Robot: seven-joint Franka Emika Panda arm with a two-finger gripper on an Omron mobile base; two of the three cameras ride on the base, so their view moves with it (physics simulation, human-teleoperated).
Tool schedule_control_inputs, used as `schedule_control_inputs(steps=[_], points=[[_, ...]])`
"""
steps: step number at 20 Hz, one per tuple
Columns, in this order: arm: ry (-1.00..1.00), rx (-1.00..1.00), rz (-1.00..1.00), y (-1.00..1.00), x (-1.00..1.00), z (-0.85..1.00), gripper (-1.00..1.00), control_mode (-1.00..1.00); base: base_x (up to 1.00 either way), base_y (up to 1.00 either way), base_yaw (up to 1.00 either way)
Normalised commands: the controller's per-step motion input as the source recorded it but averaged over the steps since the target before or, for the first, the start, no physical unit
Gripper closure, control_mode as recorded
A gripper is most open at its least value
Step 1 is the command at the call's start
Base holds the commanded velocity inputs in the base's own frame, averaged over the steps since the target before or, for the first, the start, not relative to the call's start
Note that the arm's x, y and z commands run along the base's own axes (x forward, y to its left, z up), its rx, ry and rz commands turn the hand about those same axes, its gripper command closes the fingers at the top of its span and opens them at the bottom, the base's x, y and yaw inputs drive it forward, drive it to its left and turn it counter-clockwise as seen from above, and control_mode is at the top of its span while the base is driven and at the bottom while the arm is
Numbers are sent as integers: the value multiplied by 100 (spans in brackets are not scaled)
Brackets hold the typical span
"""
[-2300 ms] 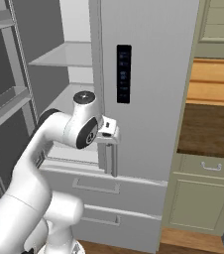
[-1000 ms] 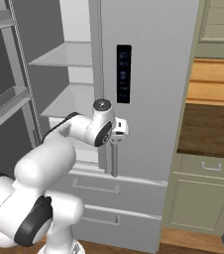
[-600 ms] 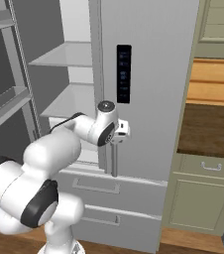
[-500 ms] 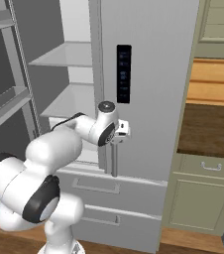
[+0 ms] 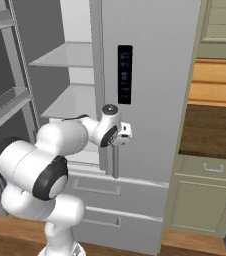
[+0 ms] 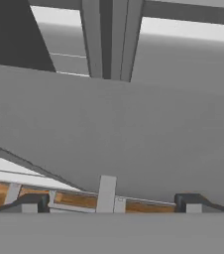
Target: Take the strawberry from the fridge and place it on top of the pancake, located on the dining counter.
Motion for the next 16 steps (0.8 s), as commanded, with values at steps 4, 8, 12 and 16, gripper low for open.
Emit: schedule_control_inputs(steps=[4,8,12,16], points=[[0,0,0,0,20,-33,100,-100,0,0,0],[0,0,2,0,10,-30,100,-100,0,0,0],[5,0,1,0,0,-46,100,-100,0,0,0],[3,0,0,-2,-22,-38,100,-100,0,0,0]])
